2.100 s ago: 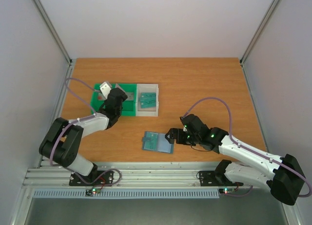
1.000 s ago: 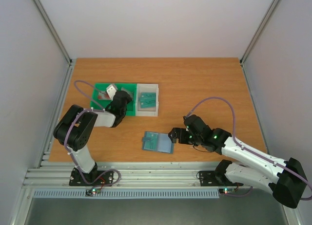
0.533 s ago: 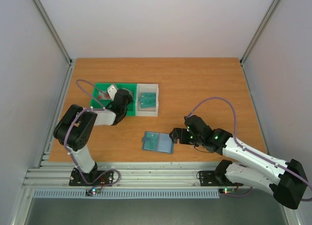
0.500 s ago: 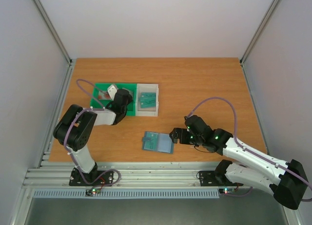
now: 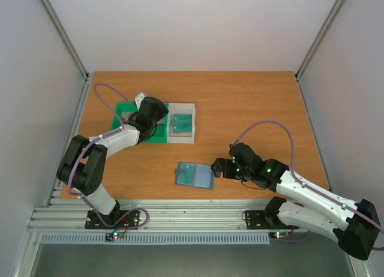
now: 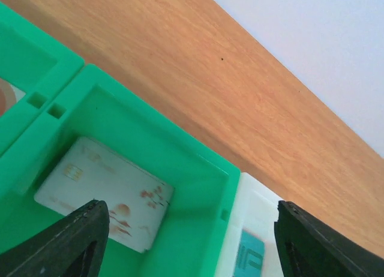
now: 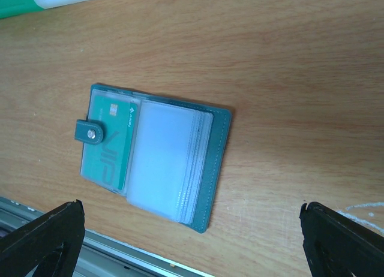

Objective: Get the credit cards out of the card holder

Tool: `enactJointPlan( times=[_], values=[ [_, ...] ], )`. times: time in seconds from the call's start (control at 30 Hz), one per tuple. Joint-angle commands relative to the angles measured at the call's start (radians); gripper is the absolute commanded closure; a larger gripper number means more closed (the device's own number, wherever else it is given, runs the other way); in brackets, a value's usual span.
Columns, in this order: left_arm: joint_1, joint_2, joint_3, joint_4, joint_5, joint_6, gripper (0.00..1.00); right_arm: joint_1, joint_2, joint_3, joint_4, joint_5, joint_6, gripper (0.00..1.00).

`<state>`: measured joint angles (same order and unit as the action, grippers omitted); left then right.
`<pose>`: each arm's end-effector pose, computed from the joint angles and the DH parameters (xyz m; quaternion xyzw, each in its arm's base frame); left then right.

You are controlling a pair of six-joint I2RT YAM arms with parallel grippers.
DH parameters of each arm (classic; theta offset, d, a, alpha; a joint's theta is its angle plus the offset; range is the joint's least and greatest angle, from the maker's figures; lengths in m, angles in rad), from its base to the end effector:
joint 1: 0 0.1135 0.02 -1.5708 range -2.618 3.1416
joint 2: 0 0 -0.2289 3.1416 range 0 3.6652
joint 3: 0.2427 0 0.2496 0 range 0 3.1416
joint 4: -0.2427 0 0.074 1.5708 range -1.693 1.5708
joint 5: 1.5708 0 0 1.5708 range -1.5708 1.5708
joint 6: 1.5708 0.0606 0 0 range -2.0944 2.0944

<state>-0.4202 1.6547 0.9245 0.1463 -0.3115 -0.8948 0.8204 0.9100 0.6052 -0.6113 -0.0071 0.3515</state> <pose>0.3450 -0.1338 0.1521 -0.2759 0.8284 -0.1778 0.4539 0.1433 0.1543 0.1720 -0.2211 0.9207 0.1806 0.2660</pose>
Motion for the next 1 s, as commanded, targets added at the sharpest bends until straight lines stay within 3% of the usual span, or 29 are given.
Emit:
enactJointPlan(
  times=[0.0, 0.1, 0.23, 0.47, 0.7, 0.87, 0.97],
  values=[
    [0.000, -0.048, 0.062, -0.203, 0.040, 0.011, 0.20, 0.006, -0.026, 0.036, -0.039, 0.018, 0.048, 0.01],
    [0.000, -0.065, 0.079, -0.239, 0.071, 0.051, 0.08, 0.006, -0.040, 0.036, -0.044, -0.018, 0.063, 0.02],
    [0.000, -0.097, 0.135, -0.326, 0.219, 0.148, 0.01, 0.006, -0.017, 0.049, -0.046, -0.062, 0.066, 0.01],
    [0.000, -0.160, 0.220, -0.600, 0.537, 0.306, 0.04, 0.007, -0.008, 0.053, 0.022, -0.151, 0.097, 0.06],
    [-0.022, -0.279, 0.150, -0.763, 0.647, 0.415, 0.16, 0.009, 0.058, 0.052, 0.110, -0.187, 0.118, 0.22],
    [-0.072, -0.370, 0.045, -0.788, 0.700, 0.413, 0.23, 0.018, 0.103, 0.042, 0.164, -0.187, 0.124, 0.49],
    [-0.109, -0.395, -0.021, -0.747, 0.742, 0.390, 0.26, 0.023, 0.134, 0.026, 0.201, -0.188, 0.133, 0.58]
  ],
)
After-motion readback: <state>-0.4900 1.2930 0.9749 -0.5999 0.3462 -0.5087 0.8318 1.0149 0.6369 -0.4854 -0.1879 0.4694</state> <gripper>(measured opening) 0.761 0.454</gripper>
